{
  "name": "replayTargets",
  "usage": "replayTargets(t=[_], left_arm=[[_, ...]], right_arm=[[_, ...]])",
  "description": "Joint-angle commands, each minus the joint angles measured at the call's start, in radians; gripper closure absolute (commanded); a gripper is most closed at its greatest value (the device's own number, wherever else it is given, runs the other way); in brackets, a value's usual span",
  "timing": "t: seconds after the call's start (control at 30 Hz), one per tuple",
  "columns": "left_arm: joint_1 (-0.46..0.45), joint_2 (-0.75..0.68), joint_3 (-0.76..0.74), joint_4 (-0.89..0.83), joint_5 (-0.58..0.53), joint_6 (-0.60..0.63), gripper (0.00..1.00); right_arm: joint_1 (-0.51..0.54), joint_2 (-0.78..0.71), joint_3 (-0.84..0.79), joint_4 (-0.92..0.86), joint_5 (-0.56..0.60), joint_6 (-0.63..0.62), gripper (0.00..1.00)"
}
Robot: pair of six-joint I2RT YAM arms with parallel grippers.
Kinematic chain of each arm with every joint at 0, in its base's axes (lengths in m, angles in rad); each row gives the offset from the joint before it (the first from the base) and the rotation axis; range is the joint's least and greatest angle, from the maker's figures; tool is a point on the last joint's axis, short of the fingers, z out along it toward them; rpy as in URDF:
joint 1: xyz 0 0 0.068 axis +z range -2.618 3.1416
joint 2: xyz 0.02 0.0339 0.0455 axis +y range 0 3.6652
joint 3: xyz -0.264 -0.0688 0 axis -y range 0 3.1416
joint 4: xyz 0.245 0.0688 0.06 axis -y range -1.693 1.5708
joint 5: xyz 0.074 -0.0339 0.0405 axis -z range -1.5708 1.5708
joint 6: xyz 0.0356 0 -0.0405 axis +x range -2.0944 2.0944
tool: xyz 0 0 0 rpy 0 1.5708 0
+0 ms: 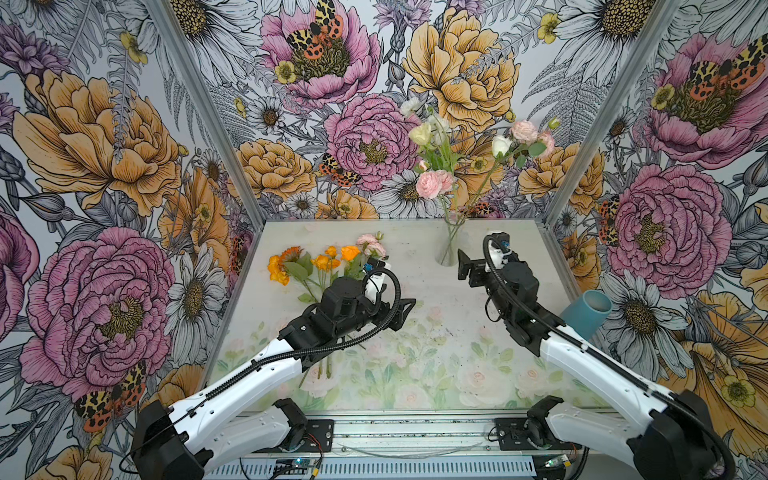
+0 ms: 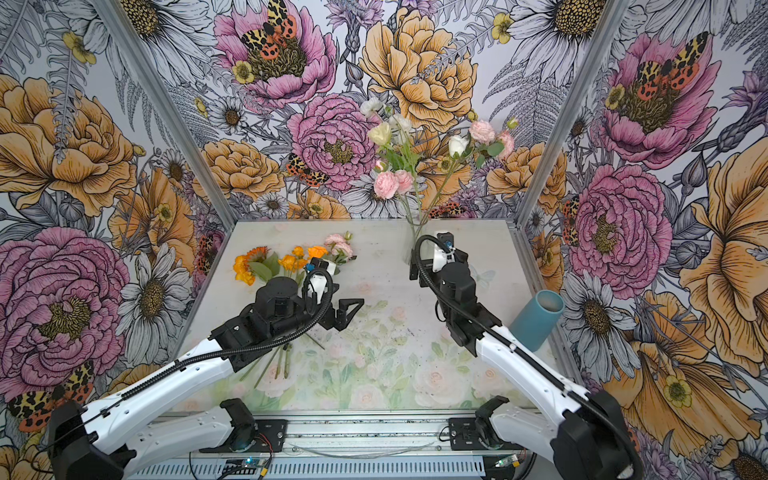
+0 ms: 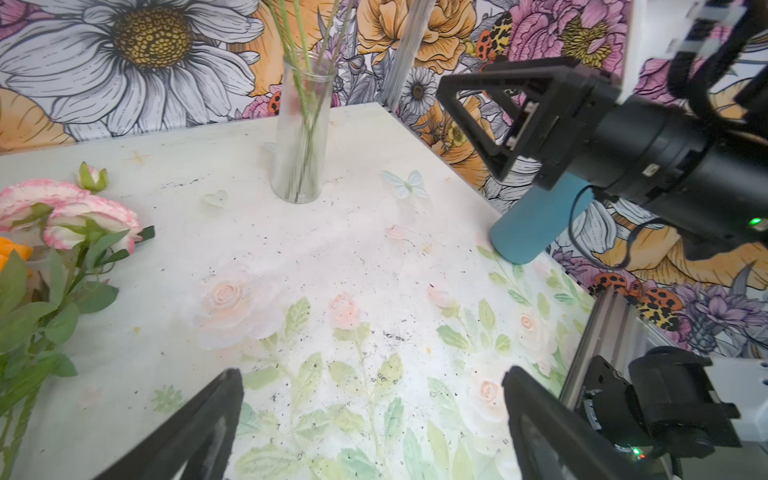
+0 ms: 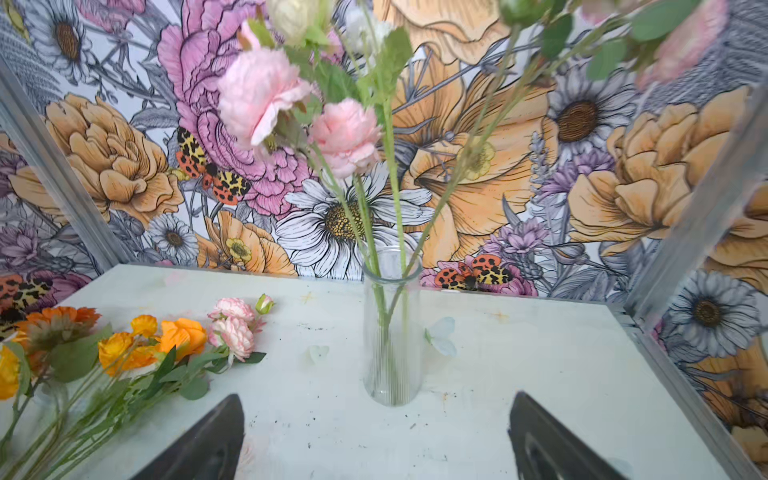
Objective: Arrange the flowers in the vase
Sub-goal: 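Withdraw the right gripper and reach it toward the teal vase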
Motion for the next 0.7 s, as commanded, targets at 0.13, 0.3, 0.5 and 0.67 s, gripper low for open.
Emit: replayTargets(t=[0.13, 0.3, 0.5, 0.67], left_arm=[[-0.179, 0.156, 0.125, 0.102, 0.103, 0.065, 0.01], [-0.244, 0.291, 0.196, 0.203, 0.169, 0.072, 0.01], [-0.272, 0.390, 0.246, 0.250, 0.199, 0.062, 0.02], [-0.278, 0.400, 0.248, 0.271, 0.198, 0.054, 0.01]], right_arm=[[-0.011, -0.436, 0.086, -0.783, 0.311, 0.209, 0.01], [-0.012, -0.526, 0.143, -0.986, 0.472, 0.282, 0.00], [-0.104, -0.424, 0.165, -1.040, 0.499, 0.257, 0.00], [-0.236, -0.343, 0.162, -1.039, 0.395, 0.263, 0.00]])
